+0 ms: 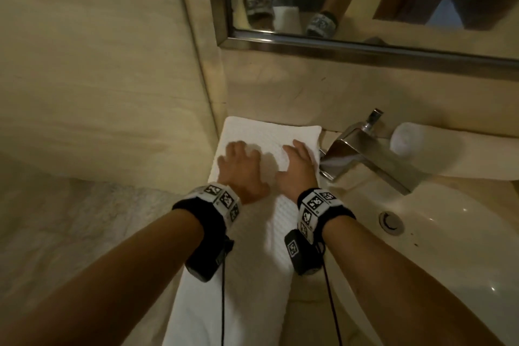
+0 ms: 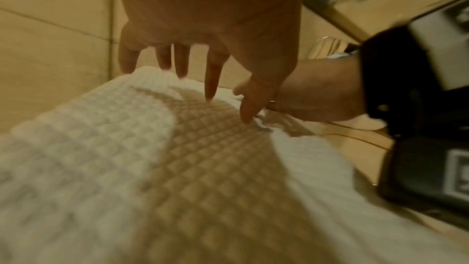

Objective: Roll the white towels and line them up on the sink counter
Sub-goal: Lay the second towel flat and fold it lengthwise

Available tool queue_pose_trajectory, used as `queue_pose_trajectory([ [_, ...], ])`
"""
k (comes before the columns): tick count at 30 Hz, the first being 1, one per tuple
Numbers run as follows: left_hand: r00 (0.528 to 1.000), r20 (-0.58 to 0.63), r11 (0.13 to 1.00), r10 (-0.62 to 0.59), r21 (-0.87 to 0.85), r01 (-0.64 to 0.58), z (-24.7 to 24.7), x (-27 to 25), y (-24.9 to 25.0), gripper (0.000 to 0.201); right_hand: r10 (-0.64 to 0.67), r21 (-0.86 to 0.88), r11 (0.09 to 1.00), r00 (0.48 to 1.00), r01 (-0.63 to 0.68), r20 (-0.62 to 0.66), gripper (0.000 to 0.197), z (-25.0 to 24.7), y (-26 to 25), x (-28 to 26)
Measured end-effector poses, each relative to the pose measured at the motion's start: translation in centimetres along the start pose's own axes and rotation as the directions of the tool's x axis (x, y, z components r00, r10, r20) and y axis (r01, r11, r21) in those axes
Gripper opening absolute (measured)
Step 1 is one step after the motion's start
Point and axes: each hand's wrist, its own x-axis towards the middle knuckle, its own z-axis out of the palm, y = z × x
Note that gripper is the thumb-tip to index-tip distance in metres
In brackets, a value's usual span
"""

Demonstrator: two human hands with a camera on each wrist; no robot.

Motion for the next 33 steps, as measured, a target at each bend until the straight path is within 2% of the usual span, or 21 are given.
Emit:
queue_pose_trajectory([
  [2, 0.996, 0.09, 0.998, -0.006, 0.07, 0.0, 0.1, -2.4, 1.2, 0.077, -0.048, -0.059, 0.997, 0.999, 0.047, -0.021, 0.055, 0.2, 0.4, -1.0],
  [4, 0.982, 0.188, 0.998, -0.009, 0.062, -0.002, 0.8, -4.4, 1.8, 0.086, -0.058, -0.111, 0.992, 0.997, 0.051, -0.053, 0.049, 0.1, 0.9, -1.9],
  [6, 0.967, 0.254, 0.999, 0.018, 0.043, -0.03, 2.1, -5.7, 1.7, 0.094, -0.033, -0.092, 0.995, 0.996, 0.026, -0.084, 0.047, 0.0, 1.2, -3.2],
  [7, 0.969, 0.247, 0.998, 0.029, 0.053, -0.044, 2.6, -6.7, 1.6, 0.096, -0.015, -0.067, 0.998, 0.995, 0.009, -0.102, 0.047, -0.2, 1.3, -4.3],
  [9, 0.988, 0.154, 0.994, 0.007, 0.104, -0.023, 3.1, -7.9, 1.6, 0.097, 0.048, 0.009, 0.999, 0.984, -0.047, -0.172, 0.049, -0.4, 1.4, -6.6],
  [12, 0.997, 0.037, 0.992, -0.068, 0.109, 0.064, 2.8, -9.5, 1.9, 0.095, 0.237, 0.166, 0.964, 0.952, -0.207, -0.194, 0.05, 0.0, 1.7, -10.0],
  [14, 0.997, 0.014, 0.994, -0.071, 0.085, 0.07, 2.8, -10.7, 2.3, 0.078, 0.355, 0.225, 0.92, 0.926, -0.322, -0.128, 0.047, 0.6, 2.2, -11.7],
  [17, 0.997, 0.073, 0.999, 0.009, 0.035, -0.011, 4.2, -12.2, 3.0, 0.038, 0.392, 0.279, 0.883, 0.92, -0.378, 0.007, 0.037, 1.3, 2.5, -13.8],
  [19, 0.995, 0.069, 0.997, 0.069, 0.033, -0.071, 4.7, -13.1, 3.3, 0.03, 0.402, 0.36, 0.834, 0.907, -0.418, 0.124, 0.029, 1.7, 2.4, -15.4],
  [21, 0.992, 0.082, 0.995, 0.096, 0.014, -0.097, 4.4, -13.7, 2.9, 0.029, 0.426, 0.462, 0.725, 0.86, -0.51, 0.281, 0.018, 1.8, 1.9, -16.9],
  [22, 0.988, 0.106, 0.994, 0.11, 0.008, -0.111, 4.1, -14.0, 2.5, 0.029, 0.419, 0.464, 0.705, 0.843, -0.536, 0.338, 0.015, 1.9, 1.5, -17.6],
  [24, 0.975, 0.159, 0.988, 0.155, -0.019, -0.154, 3.6, -15.0, 1.2, 0.039, 0.372, 0.409, 0.759, 0.853, -0.507, 0.366, 0.012, 2.2, 0.8, -18.8],
  [25, 0.968, 0.179, 0.984, 0.176, -0.05, -0.17, 3.5, -15.4, 0.6, 0.049, 0.385, 0.398, 0.77, 0.861, -0.498, 0.333, 0.009, 2.3, 0.4, -19.2],
  [28, 0.921, 0.321, 0.967, 0.219, -0.196, -0.162, 4.0, -18.1, -0.9, 0.1, 0.376, 0.483, 0.729, 0.874, -0.485, 0.309, 0.034, 3.0, -0.2, -21.2],
  [30, 0.885, 0.394, 0.968, 0.25, -0.136, -0.212, 5.5, -19.8, -1.2, 0.123, 0.401, 0.508, 0.67, 0.839, -0.542, 0.367, 0.033, 3.1, -0.3, -22.7],
  [32, 0.881, 0.379, 0.958, 0.285, -0.082, -0.274, 6.8, -20.4, -1.4, 0.128, 0.425, 0.48, 0.645, 0.802, -0.594, 0.42, 0.014, 3.1, -0.3, -24.1],
  [33, 0.883, 0.371, 0.957, 0.288, -0.082, -0.278, 7.1, -20.2, -1.5, 0.128, 0.435, 0.475, 0.636, 0.791, -0.609, 0.43, 0.016, 2.9, -0.1, -24.7],
])
